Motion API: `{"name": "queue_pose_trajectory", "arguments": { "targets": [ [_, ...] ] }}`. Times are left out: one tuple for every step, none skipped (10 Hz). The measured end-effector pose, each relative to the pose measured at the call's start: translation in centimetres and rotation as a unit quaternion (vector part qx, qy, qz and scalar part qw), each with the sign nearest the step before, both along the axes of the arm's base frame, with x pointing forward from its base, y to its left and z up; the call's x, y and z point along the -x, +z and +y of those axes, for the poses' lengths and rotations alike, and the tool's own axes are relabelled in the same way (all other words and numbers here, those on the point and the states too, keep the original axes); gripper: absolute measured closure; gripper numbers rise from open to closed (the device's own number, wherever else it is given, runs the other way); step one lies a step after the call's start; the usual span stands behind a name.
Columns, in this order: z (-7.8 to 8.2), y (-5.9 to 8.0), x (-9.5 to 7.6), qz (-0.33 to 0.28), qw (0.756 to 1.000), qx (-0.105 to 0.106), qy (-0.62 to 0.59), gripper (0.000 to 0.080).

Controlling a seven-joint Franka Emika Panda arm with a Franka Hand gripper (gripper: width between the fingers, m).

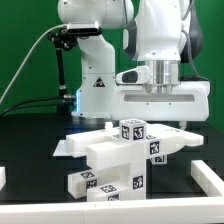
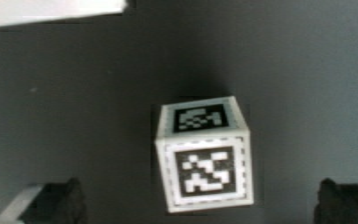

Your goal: Assemble chair

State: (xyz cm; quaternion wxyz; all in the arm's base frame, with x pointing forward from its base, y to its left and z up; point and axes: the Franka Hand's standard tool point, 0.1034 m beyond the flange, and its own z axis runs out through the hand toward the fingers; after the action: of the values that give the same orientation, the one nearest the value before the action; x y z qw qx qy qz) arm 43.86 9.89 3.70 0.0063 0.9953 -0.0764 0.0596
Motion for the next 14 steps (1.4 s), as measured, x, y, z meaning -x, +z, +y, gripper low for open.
{"name": "queue_pose_trajectory", "arguments": {
  "targets": [
    [0.4,-0.2,-0.4,-0.001,1.000,-0.001,0.000,0.0151],
    [0.8,-0.2,-0.7,-0.003,1.000,-0.002,0.001,0.0151],
    [0.8,-0.4,-0.7,-0.002,1.000,-0.001,0.002,0.0151],
    [0.8,-0.6,-0.6,0.000,1.000,0.000,0.003,0.0151],
    [0.7,-0.7,-0.4,0.002,1.000,0.000,0.004,0.0151],
    [0.6,-0.9,-0.2,0.004,1.000,0.002,0.004,0.0151],
    [0.5,-1.2,0.1,0.007,1.000,0.003,0.004,0.0151],
    [0.4,-1.5,0.3,0.010,1.000,0.005,0.004,0.0151],
    [0.5,-1.6,0.3,0.010,1.000,0.005,0.004,0.0151],
    [0.5,-1.6,0.2,0.010,1.000,0.006,0.006,0.0151],
    [0.5,-1.6,0.2,0.010,1.000,0.006,0.006,0.0151],
    [0.5,-1.6,0.2,0.010,1.000,0.006,0.006,0.0274],
    [0.5,-1.6,0.2,0.010,1.000,0.006,0.006,0.0430],
    [0.5,-1.6,0.2,0.010,1.000,0.005,0.006,0.0518]
  ]
}}
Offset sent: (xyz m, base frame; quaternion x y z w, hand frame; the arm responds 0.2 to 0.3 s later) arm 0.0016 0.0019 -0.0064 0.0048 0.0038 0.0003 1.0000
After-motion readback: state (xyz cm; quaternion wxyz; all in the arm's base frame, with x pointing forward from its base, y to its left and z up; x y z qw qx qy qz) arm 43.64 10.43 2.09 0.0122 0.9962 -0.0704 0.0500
